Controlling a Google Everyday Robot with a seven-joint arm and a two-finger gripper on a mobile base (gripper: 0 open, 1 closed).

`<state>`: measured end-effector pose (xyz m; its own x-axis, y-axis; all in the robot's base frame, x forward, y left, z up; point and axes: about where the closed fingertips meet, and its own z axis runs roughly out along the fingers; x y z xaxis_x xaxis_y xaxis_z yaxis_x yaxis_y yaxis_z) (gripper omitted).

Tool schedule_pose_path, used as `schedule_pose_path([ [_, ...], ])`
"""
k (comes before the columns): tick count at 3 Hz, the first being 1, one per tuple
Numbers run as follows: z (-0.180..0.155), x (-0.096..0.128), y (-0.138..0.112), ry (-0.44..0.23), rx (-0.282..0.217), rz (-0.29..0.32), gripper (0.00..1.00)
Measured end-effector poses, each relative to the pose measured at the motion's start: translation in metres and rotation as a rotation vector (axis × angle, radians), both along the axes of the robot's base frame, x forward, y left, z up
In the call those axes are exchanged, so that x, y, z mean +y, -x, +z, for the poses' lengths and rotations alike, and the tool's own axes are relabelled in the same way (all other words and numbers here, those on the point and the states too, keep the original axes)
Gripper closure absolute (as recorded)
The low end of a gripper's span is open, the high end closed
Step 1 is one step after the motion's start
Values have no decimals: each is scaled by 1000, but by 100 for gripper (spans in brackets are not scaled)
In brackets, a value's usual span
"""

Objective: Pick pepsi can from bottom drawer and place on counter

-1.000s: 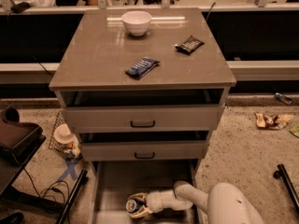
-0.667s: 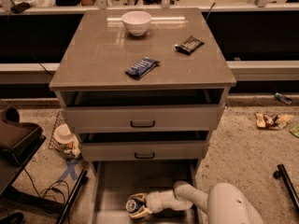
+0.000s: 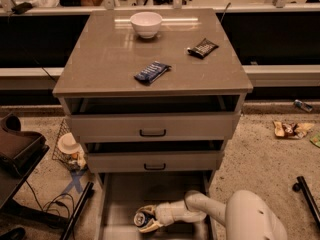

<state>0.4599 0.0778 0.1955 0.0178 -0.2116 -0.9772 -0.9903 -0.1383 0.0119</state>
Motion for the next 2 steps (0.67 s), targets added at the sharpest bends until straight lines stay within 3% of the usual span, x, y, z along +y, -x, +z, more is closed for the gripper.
schedule_pose_path([
  [1,53,-14,-4,47,7,5,100],
  [2,131,-33,-10,11,35,8,100],
])
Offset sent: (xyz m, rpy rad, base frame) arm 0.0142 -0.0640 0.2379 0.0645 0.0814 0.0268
